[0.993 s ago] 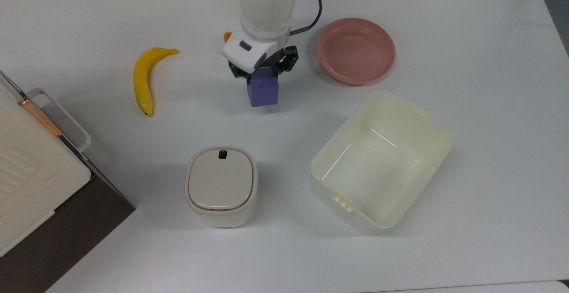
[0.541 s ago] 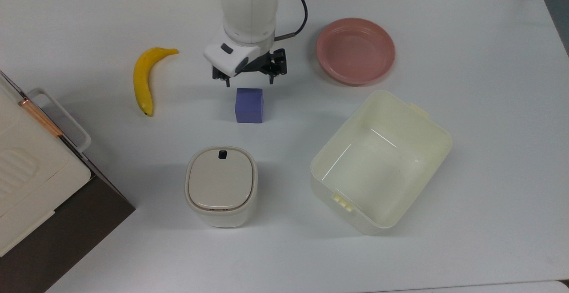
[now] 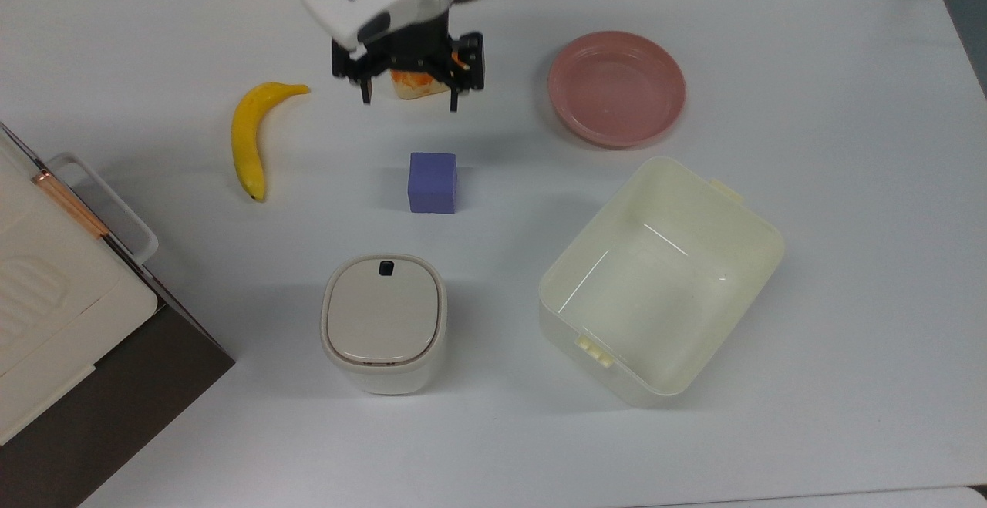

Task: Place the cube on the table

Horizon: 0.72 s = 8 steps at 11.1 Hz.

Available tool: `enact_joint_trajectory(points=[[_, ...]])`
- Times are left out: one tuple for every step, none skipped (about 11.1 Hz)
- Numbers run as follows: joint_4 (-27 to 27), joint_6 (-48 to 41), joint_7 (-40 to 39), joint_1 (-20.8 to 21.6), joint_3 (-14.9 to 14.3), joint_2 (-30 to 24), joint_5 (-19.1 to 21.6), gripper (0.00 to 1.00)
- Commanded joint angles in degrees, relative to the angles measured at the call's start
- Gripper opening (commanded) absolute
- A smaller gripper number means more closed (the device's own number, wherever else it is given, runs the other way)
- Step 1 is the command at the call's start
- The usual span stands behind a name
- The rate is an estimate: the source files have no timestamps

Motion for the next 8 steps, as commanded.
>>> enact_joint_trajectory(points=[[-0.76,-6.13,3.48,0.59,-0.17,-7.33,0.51,1.0],[-0.32,-7.45,3.49,0.42,-0.26,-8.92,0.86,1.0],[-0.06,-9.21,3.49,0.24,-0.43,-10.06,0.96,1.0],[-0.06,-9.92,3.14,0.33,-1.3,-10.95,1.04,1.0],[-0.06,-9.93,3.13,0.5,-2.01,-11.04,1.3,1.0],[-0.06,-10.01,3.48,0.33,-2.19,-11.13,2.18,1.0],[-0.06,-10.45,3.4,0.33,-2.19,-11.39,2.53,1.0],[-0.06,-11.76,2.96,0.33,-2.19,-11.39,2.8,1.0]])
